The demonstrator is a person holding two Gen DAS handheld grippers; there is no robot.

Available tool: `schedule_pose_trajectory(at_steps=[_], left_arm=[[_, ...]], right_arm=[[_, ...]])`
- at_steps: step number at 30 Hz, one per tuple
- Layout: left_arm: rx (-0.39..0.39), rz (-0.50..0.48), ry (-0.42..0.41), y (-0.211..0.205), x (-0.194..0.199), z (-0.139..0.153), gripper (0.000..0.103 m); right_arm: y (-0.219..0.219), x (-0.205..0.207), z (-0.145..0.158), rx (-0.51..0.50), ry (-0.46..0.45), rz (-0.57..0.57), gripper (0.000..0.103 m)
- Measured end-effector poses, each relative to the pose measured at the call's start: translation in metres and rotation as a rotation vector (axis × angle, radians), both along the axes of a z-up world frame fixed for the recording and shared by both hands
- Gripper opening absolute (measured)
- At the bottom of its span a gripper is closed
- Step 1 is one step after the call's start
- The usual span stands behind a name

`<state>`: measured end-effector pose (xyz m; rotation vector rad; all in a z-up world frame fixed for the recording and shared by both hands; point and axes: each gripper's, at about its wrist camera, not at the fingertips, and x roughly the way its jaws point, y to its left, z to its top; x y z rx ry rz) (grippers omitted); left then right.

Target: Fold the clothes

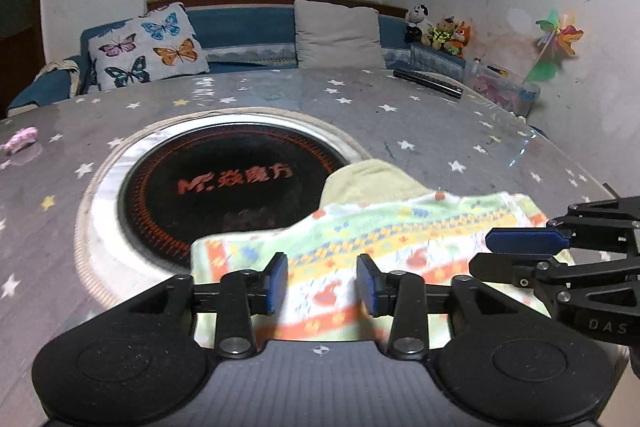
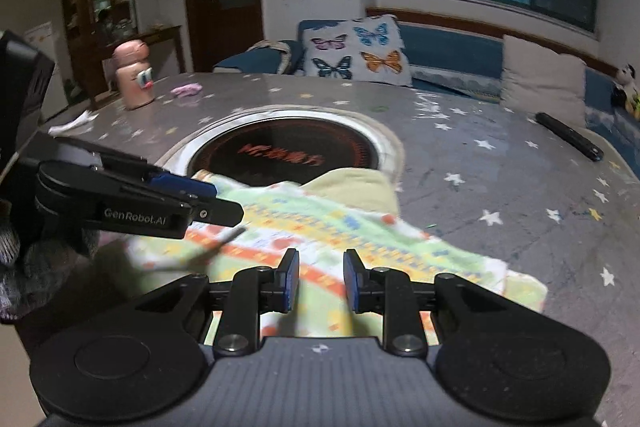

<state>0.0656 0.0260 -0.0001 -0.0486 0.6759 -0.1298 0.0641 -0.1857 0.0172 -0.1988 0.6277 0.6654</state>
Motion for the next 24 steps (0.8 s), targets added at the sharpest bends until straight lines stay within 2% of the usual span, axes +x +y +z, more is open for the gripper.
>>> schedule_pose_trajectory(at_steps=[5,9,12,18,24], left_arm=[[0.048,0.010,-0.010,0.006,-0.032,-0.008,0.049],[0.122,0.032,-0.034,0.006,-0.051,-0.019,0.056],[0.101,0.056,-0.037,0.014,-0.059,-0.017,0.057],[0.079,0.087,-0.042,0.027,-0.066,-0.016,0.061],[0.052,0.114,-0.036,0.036,-0.073,-0.018,0.063]], right_arm=[[0.012,-0.022,-0.005,-0.033,-0.042,0.047,0.026],[0.018,-0.031,-0.016,-0.072,-0.042,0.072,0.027],[0.021,-0.039,-0.016,-0.100,-0.069,0.081,0.027],[0.034,-0.054,0.001,-0.076,-0.103,0.156,0.027],[0.051,-0.059,-0.018,-0.110,-0.061,0.203,0.027]])
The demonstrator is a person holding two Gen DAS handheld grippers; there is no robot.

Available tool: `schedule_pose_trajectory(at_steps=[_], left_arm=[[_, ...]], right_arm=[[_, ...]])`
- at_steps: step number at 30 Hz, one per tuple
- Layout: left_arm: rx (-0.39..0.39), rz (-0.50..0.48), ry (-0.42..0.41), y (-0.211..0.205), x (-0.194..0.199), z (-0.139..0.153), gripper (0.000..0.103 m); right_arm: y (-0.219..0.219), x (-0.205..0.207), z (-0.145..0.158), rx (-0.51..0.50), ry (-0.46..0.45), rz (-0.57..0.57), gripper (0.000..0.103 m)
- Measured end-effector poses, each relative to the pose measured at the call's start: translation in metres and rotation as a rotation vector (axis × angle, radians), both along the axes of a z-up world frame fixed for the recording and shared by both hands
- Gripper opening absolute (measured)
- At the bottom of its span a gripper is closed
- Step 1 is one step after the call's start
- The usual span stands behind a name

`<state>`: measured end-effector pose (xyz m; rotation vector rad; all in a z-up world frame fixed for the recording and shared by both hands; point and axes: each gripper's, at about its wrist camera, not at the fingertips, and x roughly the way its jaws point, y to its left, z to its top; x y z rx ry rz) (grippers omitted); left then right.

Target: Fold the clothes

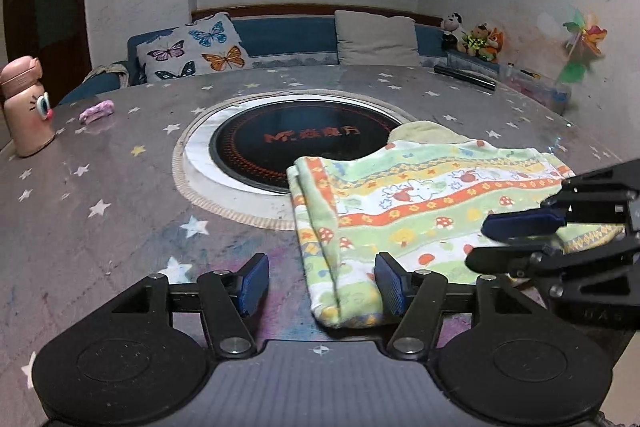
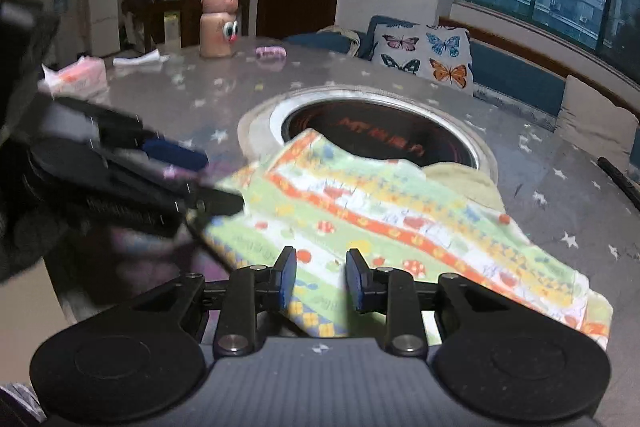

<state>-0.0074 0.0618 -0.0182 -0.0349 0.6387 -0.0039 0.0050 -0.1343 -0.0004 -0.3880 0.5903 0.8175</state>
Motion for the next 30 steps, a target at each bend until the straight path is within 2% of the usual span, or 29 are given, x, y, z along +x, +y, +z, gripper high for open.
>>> schedule_pose_trajectory(at_steps=[4,10,26,30], left_arm=[[-0.018,0.021,-0.001,0.006,-0.001,0.003,0.066],[-0.032,0.040,0.004,0.009,-0.002,0.000,0.073],[-0.036,0.082,-0.037,0.016,-0.002,0.010,0.103],[-0.046,0.092,-0.046,0.018,-0.003,0.013,0.103]], right_arm=[[-0.001,-0.002,0.010,0.019,-0.004,0.014,0.027],[0.006,-0.005,0.004,0.001,0.004,0.037,0.027],[0.004,-0.002,0.006,-0.002,0.017,0.036,0.032],[0.004,-0.001,0.006,-0.008,0.016,0.041,0.033]])
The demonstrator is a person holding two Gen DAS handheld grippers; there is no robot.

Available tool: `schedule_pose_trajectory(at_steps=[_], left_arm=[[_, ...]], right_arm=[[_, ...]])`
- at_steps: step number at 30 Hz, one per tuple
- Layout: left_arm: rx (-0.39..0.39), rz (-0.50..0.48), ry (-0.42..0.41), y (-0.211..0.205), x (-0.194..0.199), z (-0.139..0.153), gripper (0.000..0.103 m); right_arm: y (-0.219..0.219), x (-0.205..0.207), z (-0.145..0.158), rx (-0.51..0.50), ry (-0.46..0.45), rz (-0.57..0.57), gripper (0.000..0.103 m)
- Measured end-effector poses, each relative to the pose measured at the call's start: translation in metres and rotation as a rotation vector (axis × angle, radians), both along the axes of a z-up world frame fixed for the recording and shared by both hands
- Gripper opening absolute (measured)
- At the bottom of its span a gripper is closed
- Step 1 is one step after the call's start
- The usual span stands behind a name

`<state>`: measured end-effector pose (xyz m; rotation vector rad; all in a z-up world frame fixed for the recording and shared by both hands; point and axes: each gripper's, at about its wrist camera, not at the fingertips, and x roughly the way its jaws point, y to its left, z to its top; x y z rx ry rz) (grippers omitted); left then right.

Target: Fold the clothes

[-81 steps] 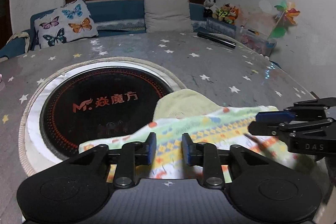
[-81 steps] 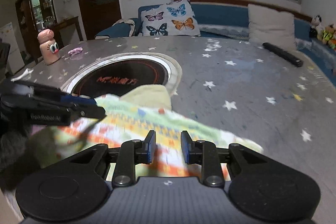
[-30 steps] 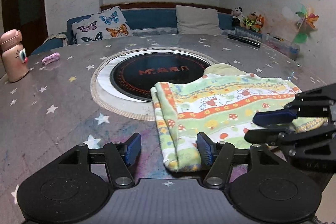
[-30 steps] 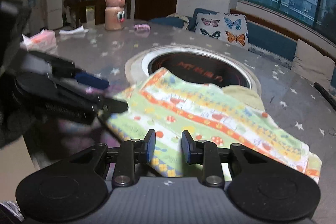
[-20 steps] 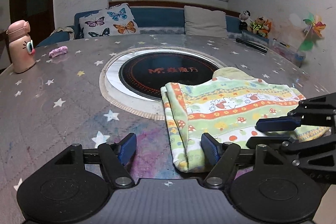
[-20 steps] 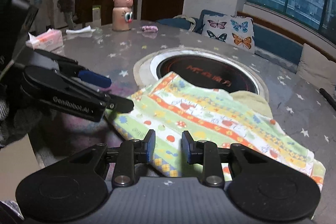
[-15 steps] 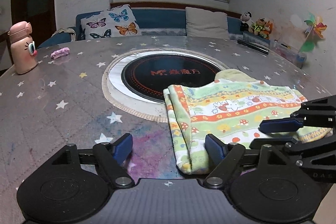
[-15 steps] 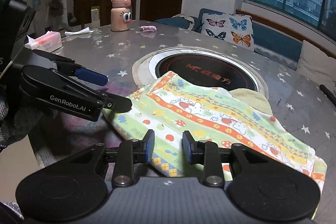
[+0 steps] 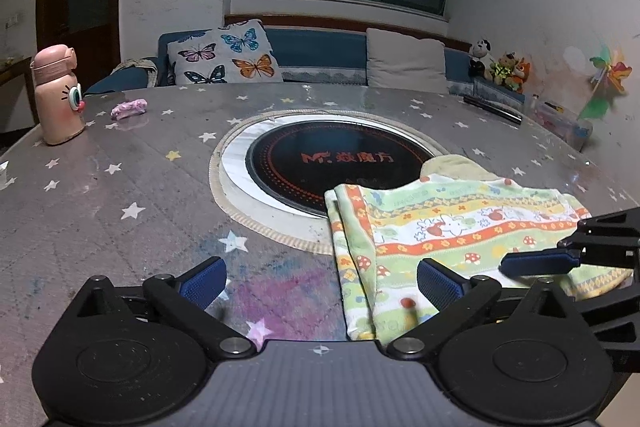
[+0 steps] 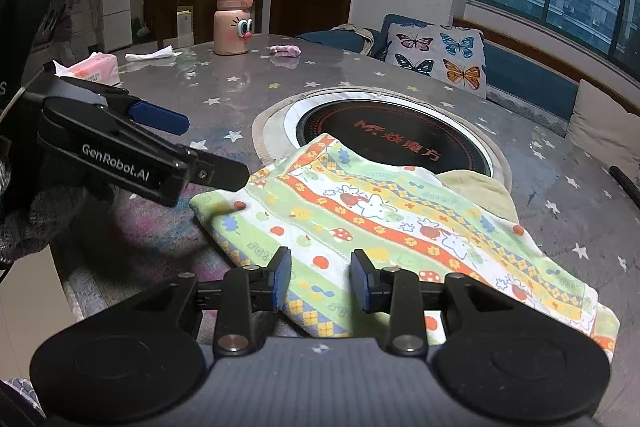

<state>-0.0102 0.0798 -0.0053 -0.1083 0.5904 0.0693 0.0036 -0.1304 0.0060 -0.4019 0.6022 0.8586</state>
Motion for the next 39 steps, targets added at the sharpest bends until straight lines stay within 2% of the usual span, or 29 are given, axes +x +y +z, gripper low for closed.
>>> schedule_pose_trajectory(at_steps=[21,39], left_arm=[[-0.017,0.041,-0.016,0.006,-0.002,0.006,0.103],[-0.015,0.052,-0.002,0.008,0.007,0.008,0.103]], right_arm=[[0.001,0.001,0.005,-0.019,-0.019,0.015,0.040],[0.008,-0.006,0.010,-0.012,-0.032,0.049,0.042]])
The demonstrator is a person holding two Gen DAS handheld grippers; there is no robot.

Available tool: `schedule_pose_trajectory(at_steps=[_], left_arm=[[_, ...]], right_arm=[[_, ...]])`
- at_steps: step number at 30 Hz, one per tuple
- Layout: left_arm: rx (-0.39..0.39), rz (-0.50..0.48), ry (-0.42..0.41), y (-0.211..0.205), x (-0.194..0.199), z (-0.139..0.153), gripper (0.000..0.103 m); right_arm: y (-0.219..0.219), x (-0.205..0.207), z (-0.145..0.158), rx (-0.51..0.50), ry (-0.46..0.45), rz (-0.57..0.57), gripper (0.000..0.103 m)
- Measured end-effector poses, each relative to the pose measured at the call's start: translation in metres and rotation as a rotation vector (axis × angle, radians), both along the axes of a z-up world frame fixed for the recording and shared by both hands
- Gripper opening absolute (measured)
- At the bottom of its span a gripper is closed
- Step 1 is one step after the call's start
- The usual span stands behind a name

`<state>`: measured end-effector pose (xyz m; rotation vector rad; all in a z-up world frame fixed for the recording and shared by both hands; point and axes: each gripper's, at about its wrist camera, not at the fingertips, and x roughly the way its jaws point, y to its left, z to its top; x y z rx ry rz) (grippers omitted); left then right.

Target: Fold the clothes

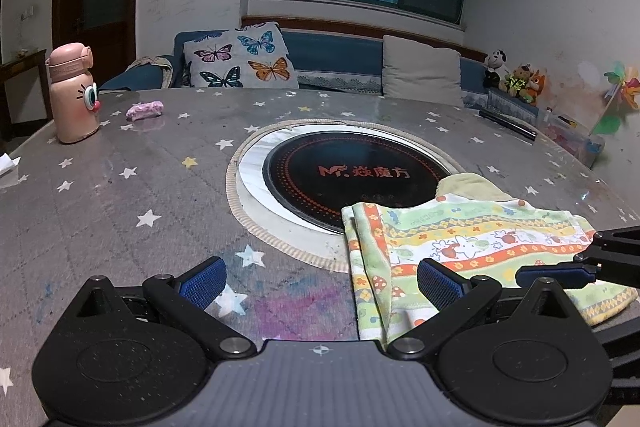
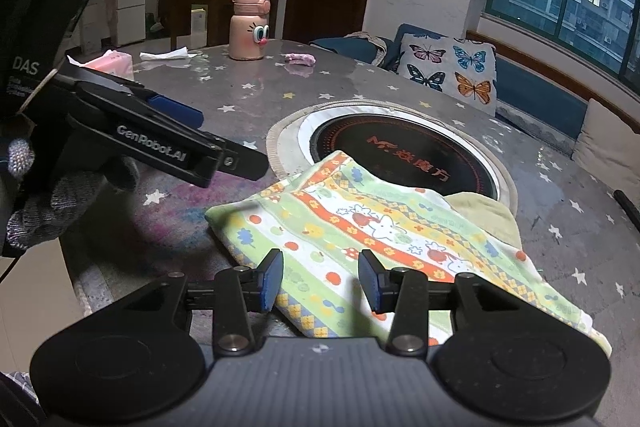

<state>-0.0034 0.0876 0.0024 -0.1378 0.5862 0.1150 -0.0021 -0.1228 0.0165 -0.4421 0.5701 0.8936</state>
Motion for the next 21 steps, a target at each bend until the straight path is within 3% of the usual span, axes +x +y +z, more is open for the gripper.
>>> schedule_pose_trajectory(at_steps=[21], left_arm=[[-0.012,0.041,0.001,0.015,0.014,0.008,0.103]], right_arm=[[0.005,-0.010,0.002,-0.006,-0.002,0.028,0.042]])
